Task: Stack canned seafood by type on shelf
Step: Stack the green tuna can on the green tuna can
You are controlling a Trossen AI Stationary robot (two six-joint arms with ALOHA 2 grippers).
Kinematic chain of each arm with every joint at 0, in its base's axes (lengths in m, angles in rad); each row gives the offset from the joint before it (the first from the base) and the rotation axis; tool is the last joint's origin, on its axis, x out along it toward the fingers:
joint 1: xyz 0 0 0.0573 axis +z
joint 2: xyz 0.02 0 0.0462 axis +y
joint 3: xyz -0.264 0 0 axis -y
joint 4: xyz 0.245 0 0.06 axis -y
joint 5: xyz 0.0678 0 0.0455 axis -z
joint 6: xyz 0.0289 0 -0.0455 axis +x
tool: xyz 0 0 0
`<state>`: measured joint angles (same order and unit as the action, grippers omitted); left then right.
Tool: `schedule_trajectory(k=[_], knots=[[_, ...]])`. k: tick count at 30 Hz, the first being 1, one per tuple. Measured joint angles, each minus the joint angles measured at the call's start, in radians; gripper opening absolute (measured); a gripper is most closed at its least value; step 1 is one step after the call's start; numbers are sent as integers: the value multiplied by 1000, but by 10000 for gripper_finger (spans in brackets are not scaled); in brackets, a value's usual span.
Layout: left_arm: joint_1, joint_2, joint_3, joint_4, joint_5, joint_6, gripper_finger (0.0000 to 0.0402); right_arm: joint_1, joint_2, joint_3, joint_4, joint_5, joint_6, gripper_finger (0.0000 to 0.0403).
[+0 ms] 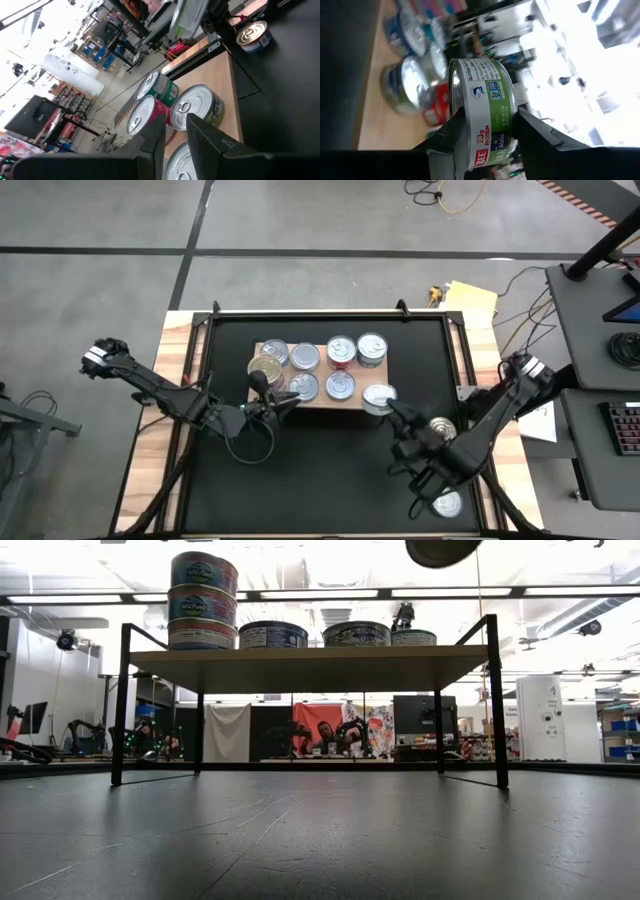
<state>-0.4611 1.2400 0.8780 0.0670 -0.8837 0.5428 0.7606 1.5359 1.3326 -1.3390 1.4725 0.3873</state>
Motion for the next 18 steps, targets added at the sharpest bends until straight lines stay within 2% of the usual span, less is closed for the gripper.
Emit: schedule_trajectory(k=[3,6,18], knots=[[-2,0,-1,-1,3,-30,63,6,53,0,29,85,21,125],[-7,0,-1,-1,42,-78,63,13,96,9,75,98,52,125],[-38,6,-2,60,523,-259,63,133,242,175,151,98,74,125]])
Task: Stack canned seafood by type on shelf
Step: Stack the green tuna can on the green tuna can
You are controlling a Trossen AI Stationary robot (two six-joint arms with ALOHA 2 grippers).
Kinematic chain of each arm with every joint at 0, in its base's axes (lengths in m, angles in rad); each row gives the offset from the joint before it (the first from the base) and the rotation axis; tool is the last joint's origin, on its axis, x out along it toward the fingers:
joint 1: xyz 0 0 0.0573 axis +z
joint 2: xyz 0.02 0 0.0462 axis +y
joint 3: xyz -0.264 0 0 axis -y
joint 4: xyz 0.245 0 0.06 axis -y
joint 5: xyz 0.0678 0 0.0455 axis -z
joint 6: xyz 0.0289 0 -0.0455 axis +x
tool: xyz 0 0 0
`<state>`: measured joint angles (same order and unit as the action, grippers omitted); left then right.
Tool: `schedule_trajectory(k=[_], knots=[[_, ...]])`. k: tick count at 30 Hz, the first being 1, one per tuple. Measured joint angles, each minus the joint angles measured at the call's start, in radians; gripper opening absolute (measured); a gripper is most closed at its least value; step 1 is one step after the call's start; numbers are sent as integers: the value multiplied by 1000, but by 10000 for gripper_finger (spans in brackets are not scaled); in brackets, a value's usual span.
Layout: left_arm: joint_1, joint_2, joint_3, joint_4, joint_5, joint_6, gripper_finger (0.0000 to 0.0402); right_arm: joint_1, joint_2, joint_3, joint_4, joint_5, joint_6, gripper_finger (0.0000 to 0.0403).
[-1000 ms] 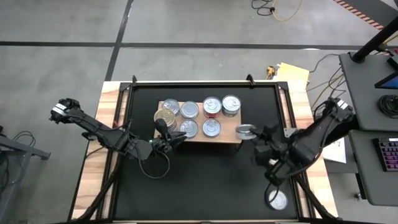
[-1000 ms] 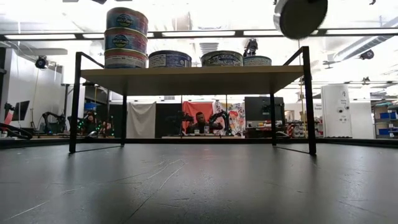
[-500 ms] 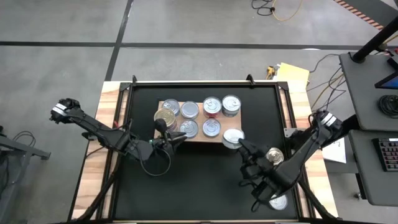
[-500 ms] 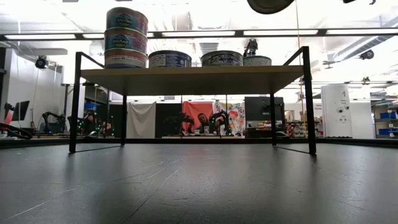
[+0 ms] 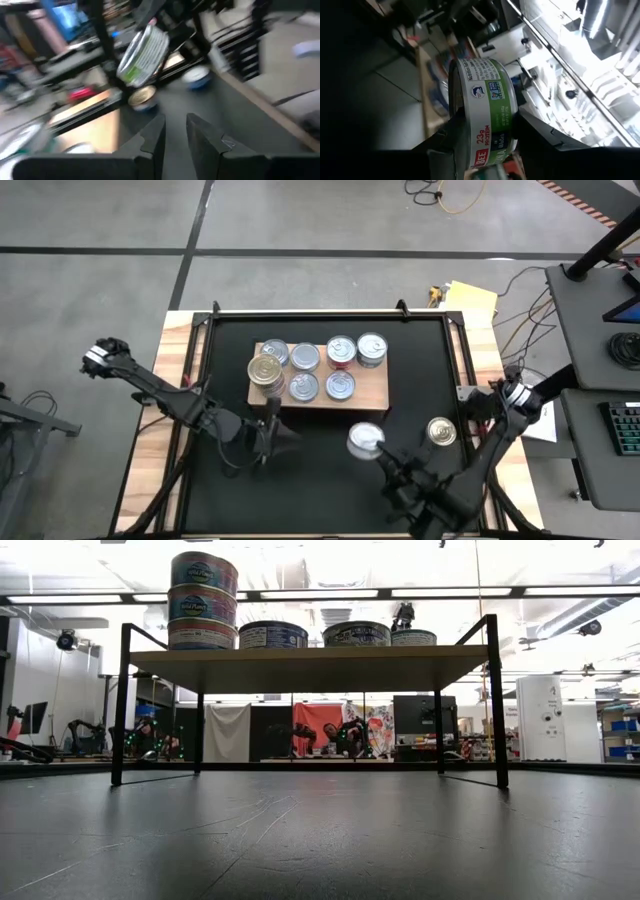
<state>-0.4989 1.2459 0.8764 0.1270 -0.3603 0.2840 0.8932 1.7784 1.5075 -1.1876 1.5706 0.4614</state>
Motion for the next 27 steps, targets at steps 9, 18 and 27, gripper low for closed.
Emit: schedule_trajectory(k=[9,18,27], knots=[[-15,95,59,30,151,-43,63,21,90,124,77,-41,16,125],[-26,166,127,-1,32,8,63,20,88,174,79,-172,33,125],[-207,288,138,99,-349,110,63,1,38,169,78,-342,304,125]])
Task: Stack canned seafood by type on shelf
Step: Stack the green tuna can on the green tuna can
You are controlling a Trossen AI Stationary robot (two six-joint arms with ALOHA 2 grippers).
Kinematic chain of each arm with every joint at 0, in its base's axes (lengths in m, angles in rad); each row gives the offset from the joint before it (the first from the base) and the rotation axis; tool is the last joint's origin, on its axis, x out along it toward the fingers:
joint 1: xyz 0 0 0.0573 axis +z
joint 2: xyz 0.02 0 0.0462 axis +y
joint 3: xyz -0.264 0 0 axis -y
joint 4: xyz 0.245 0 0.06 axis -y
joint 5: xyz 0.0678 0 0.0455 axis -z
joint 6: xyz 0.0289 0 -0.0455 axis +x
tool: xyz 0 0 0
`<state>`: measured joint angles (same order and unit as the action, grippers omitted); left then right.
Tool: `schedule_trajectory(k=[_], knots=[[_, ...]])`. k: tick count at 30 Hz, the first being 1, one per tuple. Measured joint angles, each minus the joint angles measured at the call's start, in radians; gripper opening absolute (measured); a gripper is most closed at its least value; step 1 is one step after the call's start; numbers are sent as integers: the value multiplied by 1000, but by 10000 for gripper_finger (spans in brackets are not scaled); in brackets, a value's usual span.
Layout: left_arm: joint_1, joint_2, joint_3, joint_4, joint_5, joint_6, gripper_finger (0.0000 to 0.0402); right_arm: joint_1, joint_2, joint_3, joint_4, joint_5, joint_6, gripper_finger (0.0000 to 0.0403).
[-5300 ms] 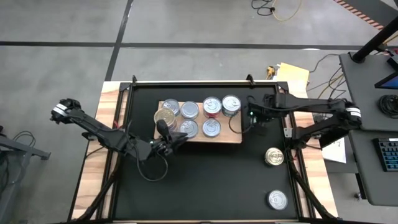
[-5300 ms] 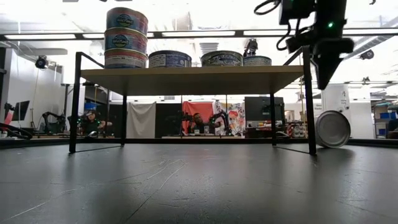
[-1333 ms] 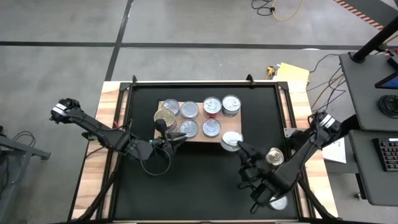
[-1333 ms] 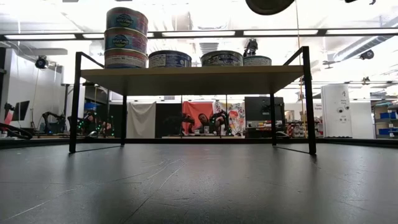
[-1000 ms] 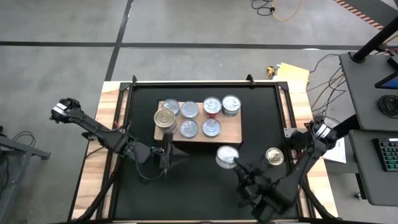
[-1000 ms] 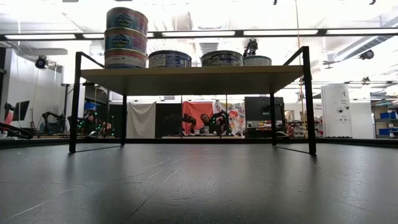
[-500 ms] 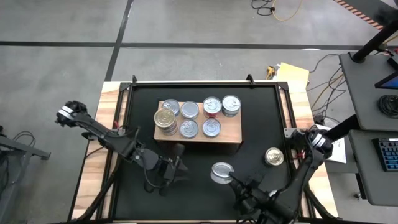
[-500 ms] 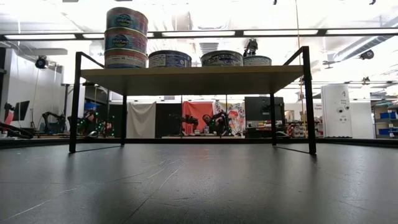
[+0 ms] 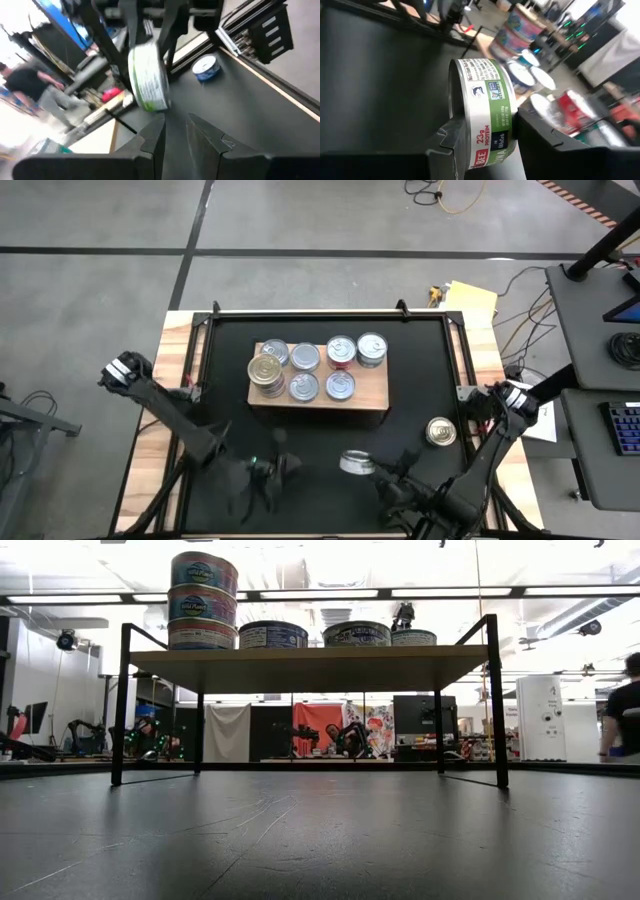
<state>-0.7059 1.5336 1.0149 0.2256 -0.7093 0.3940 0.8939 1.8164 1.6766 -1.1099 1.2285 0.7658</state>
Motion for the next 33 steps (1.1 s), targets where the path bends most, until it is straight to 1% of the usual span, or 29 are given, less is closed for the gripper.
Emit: schedule_trajectory(k=[2,5,9,12,15,17,20,28,30,33], knots=[[-48,36,18,22,-84,32,63,1,3,-1,37,-18,31,125],[-91,103,60,28,-199,51,63,1,4,-10,99,-17,65,125],[-101,204,145,18,-322,66,63,-1,5,-36,195,-15,68,125],[-101,288,231,3,-432,66,63,-1,5,-74,267,-16,68,125],[-111,363,323,-117,-586,66,63,-1,5,-108,278,-17,93,125],[-126,396,367,-204,-638,60,63,-4,5,-135,277,-24,131,125],[-149,417,397,-256,-640,31,63,-7,5,-167,275,-50,174,125],[-173,417,408,-257,-637,25,63,-38,2,-224,290,-74,246,125],[-177,414,404,-265,-608,11,63,-57,2,-226,308,-86,231,125],[-202,402,401,-340,-584,-36,63,-103,2,-228,408,-140,97,125]])
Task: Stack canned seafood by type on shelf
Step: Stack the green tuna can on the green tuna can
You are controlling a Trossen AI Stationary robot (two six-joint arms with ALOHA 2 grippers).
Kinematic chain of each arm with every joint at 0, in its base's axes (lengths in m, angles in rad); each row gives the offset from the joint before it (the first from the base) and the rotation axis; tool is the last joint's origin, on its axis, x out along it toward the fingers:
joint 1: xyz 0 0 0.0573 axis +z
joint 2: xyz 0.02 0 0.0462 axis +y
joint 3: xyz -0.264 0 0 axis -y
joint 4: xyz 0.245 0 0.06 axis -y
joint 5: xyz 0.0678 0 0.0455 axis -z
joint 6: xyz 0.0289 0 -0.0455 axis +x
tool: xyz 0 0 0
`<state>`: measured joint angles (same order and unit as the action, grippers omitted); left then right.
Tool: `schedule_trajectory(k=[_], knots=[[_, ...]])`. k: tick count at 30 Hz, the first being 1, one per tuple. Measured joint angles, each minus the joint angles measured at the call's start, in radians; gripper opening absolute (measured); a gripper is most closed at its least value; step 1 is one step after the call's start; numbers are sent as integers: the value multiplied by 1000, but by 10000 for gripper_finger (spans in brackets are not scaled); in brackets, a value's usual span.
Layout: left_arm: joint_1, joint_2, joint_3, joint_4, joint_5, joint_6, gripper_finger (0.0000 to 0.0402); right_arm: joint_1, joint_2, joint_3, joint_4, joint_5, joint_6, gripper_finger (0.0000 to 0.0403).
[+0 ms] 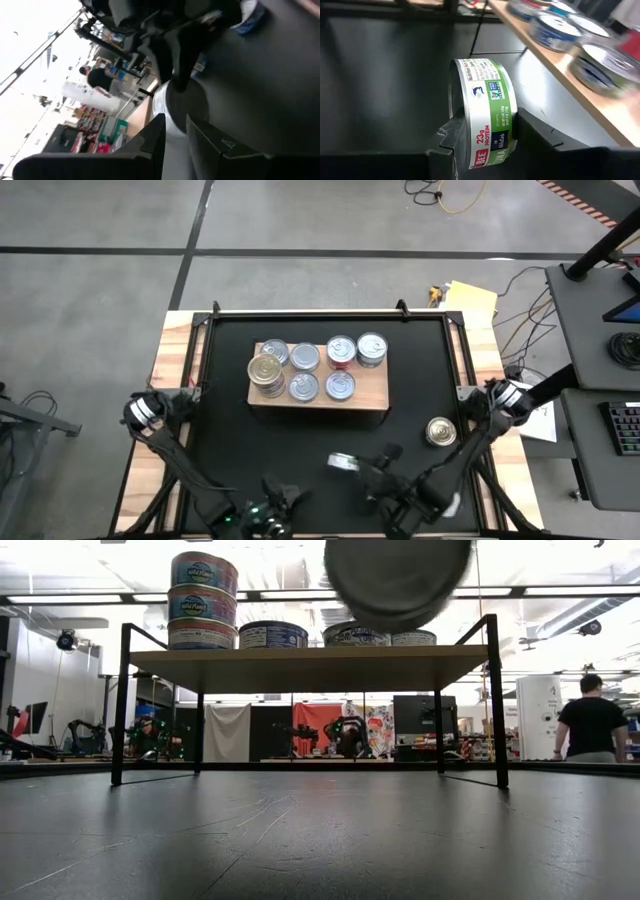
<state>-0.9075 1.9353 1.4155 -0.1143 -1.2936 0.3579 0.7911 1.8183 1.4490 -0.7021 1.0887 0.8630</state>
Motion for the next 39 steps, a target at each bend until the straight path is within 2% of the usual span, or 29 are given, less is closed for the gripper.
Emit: schedule_trajectory(k=[6,9,11,14,16,20,22,26,28,31,36,39], knots=[[-88,-91,-3,-239,1,-252,63,-100,-3,-2,254,-171,-385,125],[-112,-107,-5,-290,1,-318,63,-144,-9,-10,414,-273,-539,125],[-118,-111,-5,-300,-8,-336,63,-176,-14,-31,572,-385,-633,125],[-118,-108,-9,-322,-24,-345,63,-217,-18,-94,798,-554,-709,125],[-127,-108,-11,-346,-50,-348,63,-233,-32,-152,873,-617,-704,125],[-174,-110,-8,-413,-173,-339,63,-239,-76,-303,1033,-626,-618,125],[-193,-110,-7,-418,-238,-322,63,-238,-88,-392,1223,-639,-572,125],[-190,-107,-15,-421,-256,-283,63,-238,-72,-545,1627,-740,-465,125],[-181,-106,-18,-420,-249,-286,63,-237,-55,-593,1741,-746,-413,125],[-164,-106,-19,-399,-240,-341,63,-243,-42,-618,1785,-740,-402,125],[-139,-106,-19,-345,-241,-611,72,-246,-42,-618,1784,-688,-456,125],[-124,-106,-22,-346,-191,-711,91,-239,-42,-611,1785,-661,-519,125]])
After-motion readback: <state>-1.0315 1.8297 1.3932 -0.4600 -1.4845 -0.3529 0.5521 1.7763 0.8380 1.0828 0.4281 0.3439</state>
